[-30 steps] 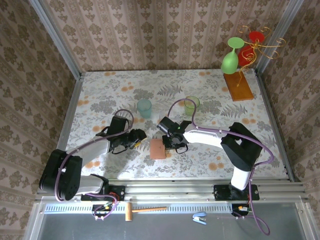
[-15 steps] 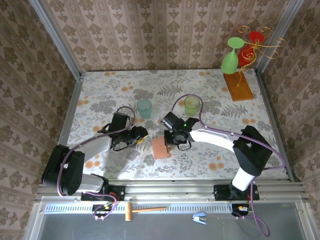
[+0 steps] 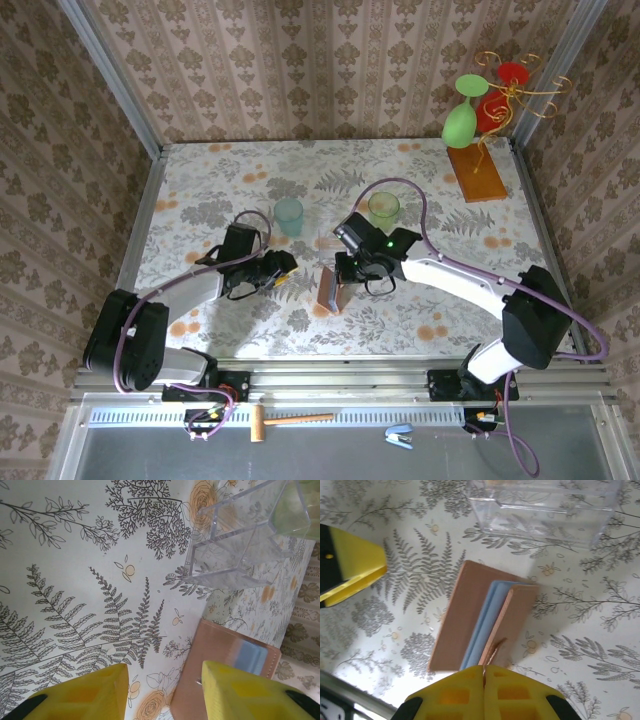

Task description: Take the credit cards out of the card holder

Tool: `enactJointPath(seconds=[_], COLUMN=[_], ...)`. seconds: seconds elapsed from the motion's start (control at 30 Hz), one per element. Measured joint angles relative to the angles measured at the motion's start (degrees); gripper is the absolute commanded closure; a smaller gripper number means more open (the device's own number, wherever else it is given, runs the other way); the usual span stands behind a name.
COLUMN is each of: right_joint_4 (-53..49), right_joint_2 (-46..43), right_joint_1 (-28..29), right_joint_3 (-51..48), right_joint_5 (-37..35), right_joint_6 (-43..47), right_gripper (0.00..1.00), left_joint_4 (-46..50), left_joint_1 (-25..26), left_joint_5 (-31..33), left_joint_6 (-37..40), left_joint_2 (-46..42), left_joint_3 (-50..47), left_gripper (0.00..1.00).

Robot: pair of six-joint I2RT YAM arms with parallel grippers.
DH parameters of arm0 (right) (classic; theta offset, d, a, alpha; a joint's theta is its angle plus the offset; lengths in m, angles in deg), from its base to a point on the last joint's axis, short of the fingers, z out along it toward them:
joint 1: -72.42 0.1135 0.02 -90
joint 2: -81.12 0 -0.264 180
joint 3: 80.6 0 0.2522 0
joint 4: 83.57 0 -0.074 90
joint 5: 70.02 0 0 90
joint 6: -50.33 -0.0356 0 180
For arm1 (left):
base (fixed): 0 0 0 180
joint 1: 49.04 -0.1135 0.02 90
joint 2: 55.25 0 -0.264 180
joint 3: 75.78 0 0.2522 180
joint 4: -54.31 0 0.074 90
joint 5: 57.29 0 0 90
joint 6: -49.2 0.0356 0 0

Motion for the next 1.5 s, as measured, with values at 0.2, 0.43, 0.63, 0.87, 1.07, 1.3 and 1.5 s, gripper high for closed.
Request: enactJointPath(seconds=[0.2, 0.43, 0.63, 0.87, 1.07, 1.3, 1.5], right_joint_4=[-0.09, 0.35, 1.42, 2.45, 1.99, 1.05, 0.33], right_joint_2=[0.09, 2.71, 2.99, 2.23, -1.7, -5.7, -9.05], right_joint_1=[0.22, 1.75, 2.01, 2.05, 1.03, -1.18, -4.33], right_joint_3=[1.97, 4.92, 4.9, 3.06, -0.85, -6.47, -10.67], right_joint_5=[3.21, 5.81, 6.97, 6.49, 4.85, 2.56, 1.53], right_joint_6=[1.09, 0.76, -3.32, -6.67, -7.63, -7.78, -7.34], right_gripper=[0.99, 0.99, 1.0, 1.0, 1.0, 1.0, 1.0], left_joint_4=[0.0, -0.13, -0.83, -1.86, -1.81, -1.7, -1.7], left_joint_1=[0.0, 0.0, 0.04, 1.25, 4.22, 7.21, 11.21], left_joint_5=[0.02, 0.02, -0.02, 0.02, -0.02, 0.33, 1.11], left_joint_6=[0.0, -0.02, -0.02, 0.0, 0.13, 0.17, 0.17], left_joint_2=[-0.02, -0.11, -0.11, 0.37, 2.99, 3.72, 5.29], left_joint_3=[0.0, 0.0, -0.02, 0.0, 0.9, 4.5, 7.43], left_gripper=[0.57, 0.56, 0.55, 0.56, 0.57, 0.62, 0.66])
